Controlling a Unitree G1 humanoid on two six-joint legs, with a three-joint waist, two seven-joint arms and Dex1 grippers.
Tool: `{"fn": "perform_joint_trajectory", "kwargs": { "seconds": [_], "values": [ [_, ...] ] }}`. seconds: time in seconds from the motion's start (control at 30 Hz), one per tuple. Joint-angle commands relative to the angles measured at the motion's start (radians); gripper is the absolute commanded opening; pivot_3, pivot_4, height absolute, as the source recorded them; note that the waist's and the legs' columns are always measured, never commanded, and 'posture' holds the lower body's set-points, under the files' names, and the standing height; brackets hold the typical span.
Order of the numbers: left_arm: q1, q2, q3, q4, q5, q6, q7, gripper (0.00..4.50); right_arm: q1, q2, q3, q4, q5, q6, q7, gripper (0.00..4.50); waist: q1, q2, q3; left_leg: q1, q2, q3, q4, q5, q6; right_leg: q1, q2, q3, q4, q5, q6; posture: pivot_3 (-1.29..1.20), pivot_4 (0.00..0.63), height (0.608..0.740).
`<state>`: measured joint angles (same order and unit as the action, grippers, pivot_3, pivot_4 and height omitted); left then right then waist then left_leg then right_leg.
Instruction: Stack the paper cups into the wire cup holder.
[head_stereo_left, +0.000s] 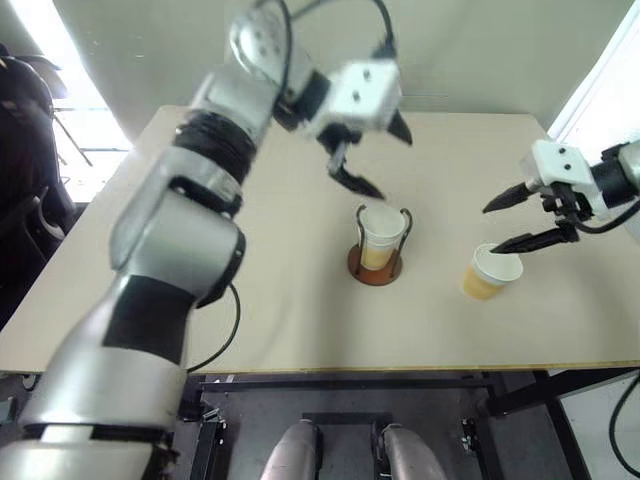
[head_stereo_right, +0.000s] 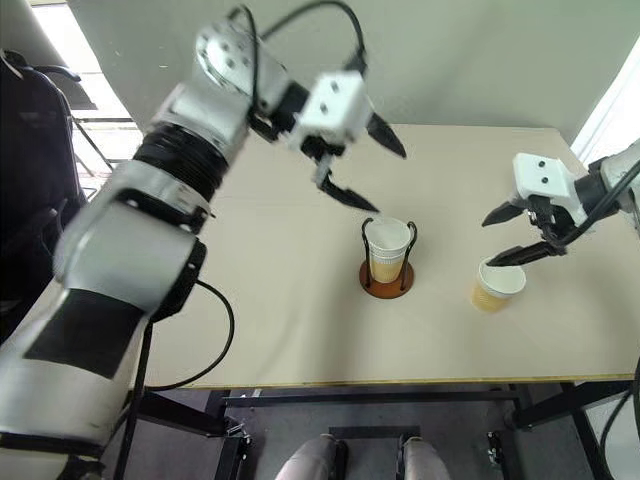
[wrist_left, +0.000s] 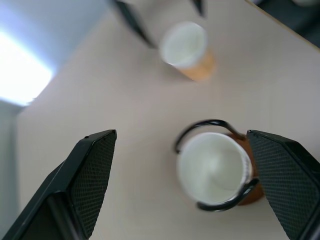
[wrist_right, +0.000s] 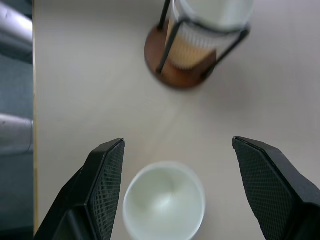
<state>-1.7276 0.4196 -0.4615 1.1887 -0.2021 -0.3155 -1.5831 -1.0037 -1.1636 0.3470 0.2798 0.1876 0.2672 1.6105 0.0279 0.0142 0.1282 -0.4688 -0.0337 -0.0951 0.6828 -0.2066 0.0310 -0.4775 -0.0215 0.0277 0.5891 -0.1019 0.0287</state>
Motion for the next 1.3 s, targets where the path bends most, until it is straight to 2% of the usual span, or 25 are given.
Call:
{"fn": "perform_joint_trajectory", "kwargs": {
  "seconds": [0.03, 0.2, 0.33, 0.47, 0.63, 0.83, 0.97, 1.27, 1.3],
  "values": [
    [-0.006, 0.037, 0.072, -0.001, -0.042, 0.122, -0.031, 4.47, 0.014, -0.047, -0.040, -0.022, 0.011, -0.005, 0.004, 3.52, -0.001, 0.000, 0.000, 0.000, 0.000, 0.000, 0.000, 0.000, 0.000, 0.000, 0.000, 0.000, 0.000, 0.000, 0.000, 0.00, 0.150, 0.740],
    [0.060, 0.106, 0.116, -0.114, -0.183, 0.304, -0.031, 4.47, 0.087, -0.078, -0.046, -0.065, 0.018, -0.023, 0.004, 3.52, -0.001, 0.000, 0.000, 0.000, 0.000, 0.001, 0.000, 0.000, 0.000, 0.000, 0.000, 0.000, 0.001, 0.000, 0.001, 0.00, 0.150, 0.740],
    [0.128, 0.163, 0.118, -0.240, -0.315, 0.458, -0.031, 4.47, 0.112, -0.065, -0.051, -0.035, -0.070, -0.121, 0.002, 3.52, -0.002, 0.001, 0.000, 0.000, 0.000, 0.001, 0.001, 0.000, 0.000, 0.000, 0.000, 0.000, 0.001, 0.001, 0.004, 0.00, 0.150, 0.740],
    [0.199, 0.230, 0.094, -0.354, -0.402, 0.507, -0.031, 4.47, 0.129, -0.057, -0.040, 0.013, -0.140, -0.225, 0.003, 3.52, -0.002, 0.001, 0.000, 0.002, 0.000, 0.002, 0.001, 0.000, 0.001, 0.001, 0.000, 0.001, 0.002, 0.001, 0.004, 0.00, 0.150, 0.740],
    [0.233, 0.284, 0.047, -0.406, -0.439, 0.520, -0.031, 4.47, 0.134, -0.033, -0.026, 0.067, -0.207, -0.329, 0.004, 3.52, -0.003, 0.001, 0.001, 0.007, 0.000, 0.001, 0.001, 0.001, 0.001, 0.005, 0.000, 0.001, 0.003, 0.002, 0.003, 0.00, 0.150, 0.740],
    [0.273, 0.307, 0.075, -0.440, -0.482, 0.509, -0.031, 4.47, 0.122, 0.018, -0.026, 0.109, -0.261, -0.387, 0.001, 3.52, -0.011, 0.002, 0.001, 0.016, -0.001, 0.002, 0.000, 0.001, 0.001, 0.014, 0.000, 0.002, 0.002, -0.002, -0.003, 0.00, 0.150, 0.740],
    [0.316, 0.328, 0.082, -0.456, -0.473, 0.509, -0.031, 4.47, 0.119, 0.058, -0.015, 0.128, -0.303, -0.430, -0.005, 3.52, -0.016, 0.002, 0.001, 0.016, 0.000, 0.002, 0.000, 0.001, 0.001, 0.014, 0.000, 0.002, 0.002, -0.005, 0.002, 0.00, 0.150, 0.740],
    [0.353, 0.364, 0.084, -0.480, -0.454, 0.519, -0.031, 4.47, 0.081, 0.114, 0.034, 0.238, -0.448, -0.591, -0.047, 3.52, -0.017, 0.002, 0.001, 0.015, 0.000, 0.001, -0.001, 0.001, 0.001, 0.014, 0.000, 0.002, -0.001, -0.002, -0.003, 0.00, 0.150, 0.740],
    [0.359, 0.368, 0.085, -0.481, -0.445, 0.514, -0.031, 4.50, 0.076, 0.115, 0.039, 0.251, -0.464, -0.607, -0.051, 3.34, -0.016, 0.002, 0.001, 0.015, 0.000, 0.001, -0.002, 0.001, 0.001, 0.014, 0.000, 0.002, -0.001, -0.002, -0.003, 0.00, 0.150, 0.740]
  ]
}}
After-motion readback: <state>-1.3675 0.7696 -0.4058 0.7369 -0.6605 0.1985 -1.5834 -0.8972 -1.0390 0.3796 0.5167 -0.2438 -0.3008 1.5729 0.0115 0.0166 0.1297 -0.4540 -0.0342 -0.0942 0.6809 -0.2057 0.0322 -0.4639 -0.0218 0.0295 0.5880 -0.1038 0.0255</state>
